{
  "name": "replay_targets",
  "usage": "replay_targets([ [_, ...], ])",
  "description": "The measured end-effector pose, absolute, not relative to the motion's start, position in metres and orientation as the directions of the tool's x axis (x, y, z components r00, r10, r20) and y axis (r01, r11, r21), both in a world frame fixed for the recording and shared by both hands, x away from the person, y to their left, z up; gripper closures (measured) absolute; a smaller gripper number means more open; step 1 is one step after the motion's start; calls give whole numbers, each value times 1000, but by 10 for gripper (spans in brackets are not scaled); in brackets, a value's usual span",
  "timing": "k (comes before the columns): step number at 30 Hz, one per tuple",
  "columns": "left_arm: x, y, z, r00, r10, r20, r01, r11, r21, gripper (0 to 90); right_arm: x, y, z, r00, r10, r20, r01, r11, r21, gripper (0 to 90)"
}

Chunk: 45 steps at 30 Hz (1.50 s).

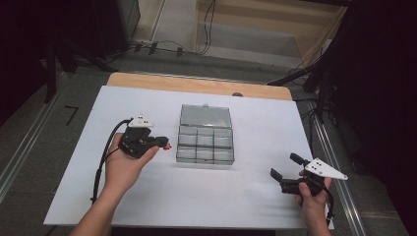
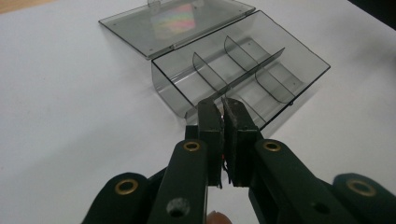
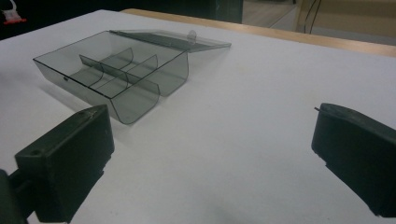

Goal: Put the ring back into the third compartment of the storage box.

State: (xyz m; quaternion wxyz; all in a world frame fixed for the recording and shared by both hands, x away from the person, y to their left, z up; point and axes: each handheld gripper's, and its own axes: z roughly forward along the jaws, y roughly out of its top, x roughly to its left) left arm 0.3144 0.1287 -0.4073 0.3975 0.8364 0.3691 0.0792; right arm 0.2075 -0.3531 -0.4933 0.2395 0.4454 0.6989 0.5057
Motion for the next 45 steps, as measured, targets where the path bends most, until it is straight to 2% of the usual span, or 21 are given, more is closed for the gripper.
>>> replay_targets([
  [23,331,103,-393,742,654,-148,525,-429,736,853,208,-353,-493,-498,860,111,372,96,923,0],
  [45,355,60,-393,776,613,-150,501,-454,736,853,207,-353,-492,-500,858,118,370,88,925,0],
])
